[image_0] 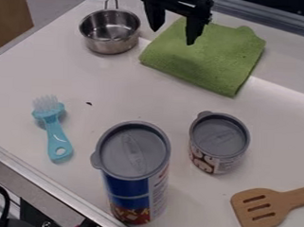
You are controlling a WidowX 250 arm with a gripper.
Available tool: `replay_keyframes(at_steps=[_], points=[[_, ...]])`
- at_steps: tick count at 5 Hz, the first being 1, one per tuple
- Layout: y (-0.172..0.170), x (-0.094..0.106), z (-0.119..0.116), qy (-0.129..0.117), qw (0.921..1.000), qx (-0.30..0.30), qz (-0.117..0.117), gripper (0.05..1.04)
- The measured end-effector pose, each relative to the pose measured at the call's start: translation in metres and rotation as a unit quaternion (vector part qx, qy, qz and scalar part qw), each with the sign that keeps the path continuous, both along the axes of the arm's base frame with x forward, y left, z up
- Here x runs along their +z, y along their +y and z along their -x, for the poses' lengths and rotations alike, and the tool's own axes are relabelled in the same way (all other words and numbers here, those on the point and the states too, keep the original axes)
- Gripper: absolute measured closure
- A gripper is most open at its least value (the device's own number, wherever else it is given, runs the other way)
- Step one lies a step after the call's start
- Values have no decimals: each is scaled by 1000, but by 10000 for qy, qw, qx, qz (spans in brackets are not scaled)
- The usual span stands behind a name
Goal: Put the smaller can at the center of the four objects
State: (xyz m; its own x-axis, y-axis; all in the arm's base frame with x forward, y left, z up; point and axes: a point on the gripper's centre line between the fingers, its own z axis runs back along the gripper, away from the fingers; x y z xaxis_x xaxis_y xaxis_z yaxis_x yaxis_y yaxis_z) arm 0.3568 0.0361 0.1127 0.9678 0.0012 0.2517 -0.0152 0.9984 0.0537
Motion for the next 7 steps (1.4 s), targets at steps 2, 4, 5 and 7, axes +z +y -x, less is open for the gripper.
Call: replay_keyframes(at_steps=[2, 4, 5, 7], points=[[-13, -24, 13, 269, 9987, 437, -43, 85], [-56, -12, 27, 142, 9908, 1319, 265, 85], [-76, -1, 38, 154, 9862, 1606, 361, 85], [-122, 3, 73, 421, 9554, 2787, 880, 85]])
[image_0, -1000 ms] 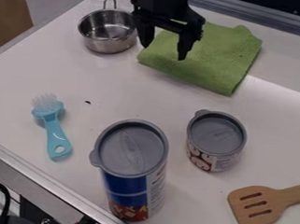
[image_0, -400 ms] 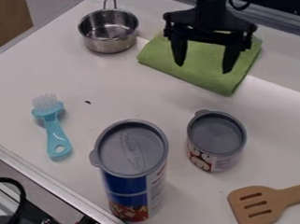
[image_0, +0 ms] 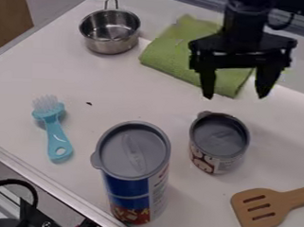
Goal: Put the smaller can at the center of the four objects
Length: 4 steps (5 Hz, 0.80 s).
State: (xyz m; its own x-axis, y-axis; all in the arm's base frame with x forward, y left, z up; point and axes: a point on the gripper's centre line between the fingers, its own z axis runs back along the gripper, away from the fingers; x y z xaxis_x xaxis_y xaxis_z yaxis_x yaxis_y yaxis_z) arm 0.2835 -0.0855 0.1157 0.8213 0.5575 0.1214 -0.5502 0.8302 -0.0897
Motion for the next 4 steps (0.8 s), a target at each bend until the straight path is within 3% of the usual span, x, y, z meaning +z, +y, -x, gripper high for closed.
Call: replay_keyframes(at_steps=[1, 2, 3, 4], points=[[-12, -4, 16, 48, 9972, 723, 158, 85], [-26, -4, 29, -164, 9903, 1337, 338, 85], [-34, -10, 39, 12, 9766, 2138, 255, 85], [-38, -14, 40, -75, 9650, 2599, 333, 85]])
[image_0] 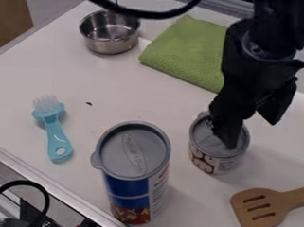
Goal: Put the smaller can at the center of the four objects
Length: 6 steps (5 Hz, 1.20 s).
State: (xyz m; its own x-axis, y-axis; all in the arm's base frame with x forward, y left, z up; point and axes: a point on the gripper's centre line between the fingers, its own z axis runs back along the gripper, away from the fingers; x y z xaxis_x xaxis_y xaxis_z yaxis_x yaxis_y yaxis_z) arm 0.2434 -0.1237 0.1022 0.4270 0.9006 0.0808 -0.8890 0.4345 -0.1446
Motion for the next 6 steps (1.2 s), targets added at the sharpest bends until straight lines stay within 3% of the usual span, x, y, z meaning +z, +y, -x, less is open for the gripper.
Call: replay_keyframes(at_steps=[1, 2, 3, 4, 6], points=[[-2, -15, 6, 365, 9976, 582, -3, 85], [-3, -23, 10, 318, 9943, 1007, 145, 85], [-7, -23, 14, 522, 9930, 1032, 237, 85], [-5, -27, 9, 272, 9954, 911, 138, 85], [5, -30, -1, 131, 9955, 932, 136, 85]])
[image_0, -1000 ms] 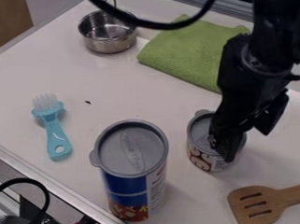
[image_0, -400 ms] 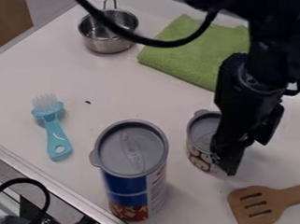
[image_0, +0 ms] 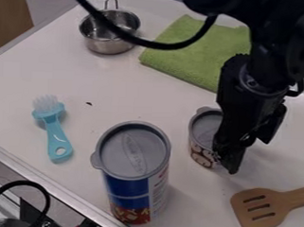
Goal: Put the smaller can at the center of the four objects
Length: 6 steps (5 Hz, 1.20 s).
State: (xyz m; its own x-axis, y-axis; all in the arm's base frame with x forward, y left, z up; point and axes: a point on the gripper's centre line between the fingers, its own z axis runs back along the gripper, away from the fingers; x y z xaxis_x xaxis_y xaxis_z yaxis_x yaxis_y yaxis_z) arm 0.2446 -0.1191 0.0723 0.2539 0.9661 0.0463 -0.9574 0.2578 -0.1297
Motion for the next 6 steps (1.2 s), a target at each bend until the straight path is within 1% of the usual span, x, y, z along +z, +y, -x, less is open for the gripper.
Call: replay_keyframes(at_steps=[1, 2, 4, 5, 6], points=[[12, 0, -5, 73, 9998, 146, 77, 85], [27, 0, -13, -20, 9997, 250, -8, 85], [55, -5, -23, -23, 9991, 409, -72, 85], [77, -9, -24, 4, 9984, 560, -83, 85], [101, -4, -24, -15, 9965, 837, 64, 85]])
